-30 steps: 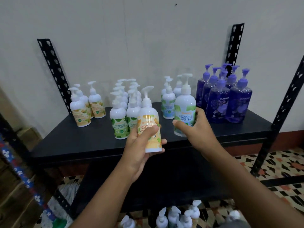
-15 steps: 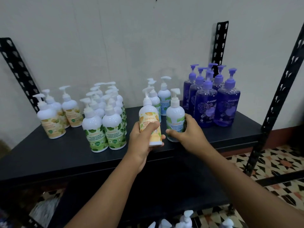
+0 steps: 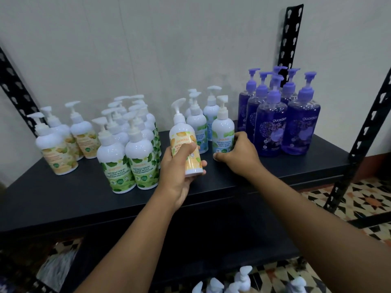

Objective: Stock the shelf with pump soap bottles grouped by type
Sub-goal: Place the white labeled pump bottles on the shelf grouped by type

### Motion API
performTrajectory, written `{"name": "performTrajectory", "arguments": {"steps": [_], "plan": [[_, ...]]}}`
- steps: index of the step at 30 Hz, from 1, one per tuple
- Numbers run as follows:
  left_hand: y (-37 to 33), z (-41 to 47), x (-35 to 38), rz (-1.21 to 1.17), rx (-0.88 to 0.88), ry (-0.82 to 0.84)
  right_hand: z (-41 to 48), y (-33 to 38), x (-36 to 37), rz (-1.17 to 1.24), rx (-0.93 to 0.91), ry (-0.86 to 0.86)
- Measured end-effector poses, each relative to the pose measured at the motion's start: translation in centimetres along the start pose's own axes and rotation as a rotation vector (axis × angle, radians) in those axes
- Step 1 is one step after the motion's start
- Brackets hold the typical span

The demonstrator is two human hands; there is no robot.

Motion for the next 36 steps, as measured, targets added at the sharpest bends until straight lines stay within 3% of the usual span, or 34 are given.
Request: {"name": "performTrajectory", "arguments": {"steps": [36], "plan": [[0.3, 0.0, -0.3, -0.006, -0.012, -0.01, 3.5, 0.0, 1.8, -0.027, 0.043, -0.005]]}}
Point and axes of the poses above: each hand's wrist, its own z-axis towards the middle knuckle, its own x-axis out of the palm, y = z × x, the point moved 6 cm from there along z, towards the middle knuckle, and after that the axes turned 3 degrees about -x, right-handed, at the moved point
